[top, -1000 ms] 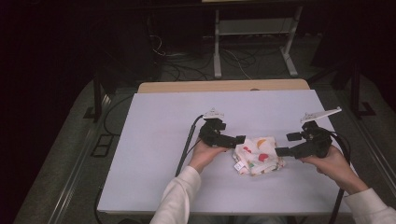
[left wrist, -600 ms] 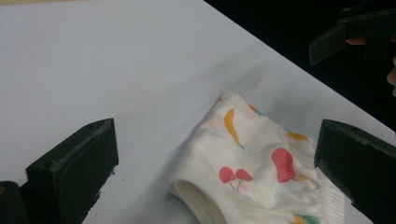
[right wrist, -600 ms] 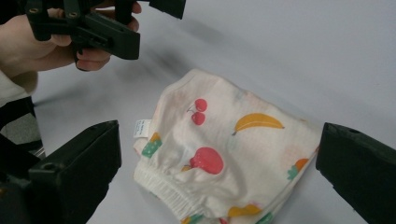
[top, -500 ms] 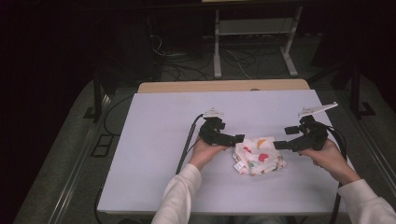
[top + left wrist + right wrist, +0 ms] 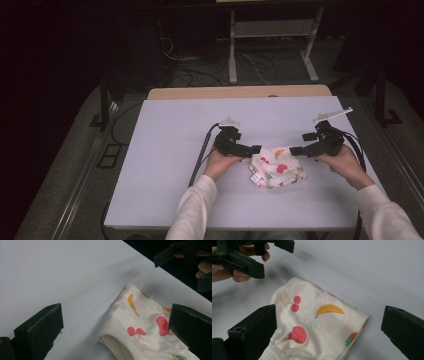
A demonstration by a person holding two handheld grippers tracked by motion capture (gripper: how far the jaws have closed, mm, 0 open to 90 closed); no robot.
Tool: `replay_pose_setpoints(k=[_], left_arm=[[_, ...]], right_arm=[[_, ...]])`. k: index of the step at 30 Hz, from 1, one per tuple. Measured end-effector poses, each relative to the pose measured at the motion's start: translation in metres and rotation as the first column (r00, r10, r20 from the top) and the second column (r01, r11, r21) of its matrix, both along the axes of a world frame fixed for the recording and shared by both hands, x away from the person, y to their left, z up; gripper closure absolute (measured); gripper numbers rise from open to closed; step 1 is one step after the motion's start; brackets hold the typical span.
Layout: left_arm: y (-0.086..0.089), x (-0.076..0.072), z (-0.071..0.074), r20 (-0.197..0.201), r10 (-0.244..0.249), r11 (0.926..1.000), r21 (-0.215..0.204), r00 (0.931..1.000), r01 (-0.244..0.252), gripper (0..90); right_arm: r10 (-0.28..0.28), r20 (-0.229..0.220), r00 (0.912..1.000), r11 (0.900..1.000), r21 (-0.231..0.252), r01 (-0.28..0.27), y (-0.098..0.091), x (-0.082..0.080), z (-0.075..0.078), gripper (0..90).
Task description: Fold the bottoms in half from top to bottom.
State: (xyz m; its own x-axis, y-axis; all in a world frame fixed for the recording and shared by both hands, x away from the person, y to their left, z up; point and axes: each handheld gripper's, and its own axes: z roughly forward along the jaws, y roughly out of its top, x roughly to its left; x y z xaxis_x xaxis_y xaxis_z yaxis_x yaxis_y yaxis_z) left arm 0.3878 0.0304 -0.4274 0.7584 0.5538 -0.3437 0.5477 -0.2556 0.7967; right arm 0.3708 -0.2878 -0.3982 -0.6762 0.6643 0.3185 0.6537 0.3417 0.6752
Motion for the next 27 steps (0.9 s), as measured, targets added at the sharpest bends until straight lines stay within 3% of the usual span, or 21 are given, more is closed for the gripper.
replay_pose_setpoints(k=[10,20,25,27], left_arm=[[-0.003,0.003,-0.007,-0.016,-0.002,1.0,-0.005,0.9999,0.002,0.0],[-0.009,0.008,-0.022,-0.061,-0.021,0.9998,0.004,0.9979,0.021,0.0],[-0.012,0.009,-0.028,-0.083,-0.029,0.9993,0.02,0.9961,0.03,0.5],[-0.012,0.009,-0.029,-0.089,-0.038,0.9991,0.017,0.9953,0.04,5.3]], right_arm=[[-0.033,-0.017,0.9993,0.9994,-0.008,0.033,-0.008,0.013,-0.015,0.0],[-0.046,-0.032,0.9985,0.9989,-0.016,0.045,-0.011,0.019,-0.031,0.2],[-0.045,-0.051,0.9977,0.9987,-0.026,0.044,-0.013,0.021,-0.038,7.1],[-0.041,-0.046,0.9981,0.9988,-0.029,0.04,-0.013,0.022,-0.041,12.2]])
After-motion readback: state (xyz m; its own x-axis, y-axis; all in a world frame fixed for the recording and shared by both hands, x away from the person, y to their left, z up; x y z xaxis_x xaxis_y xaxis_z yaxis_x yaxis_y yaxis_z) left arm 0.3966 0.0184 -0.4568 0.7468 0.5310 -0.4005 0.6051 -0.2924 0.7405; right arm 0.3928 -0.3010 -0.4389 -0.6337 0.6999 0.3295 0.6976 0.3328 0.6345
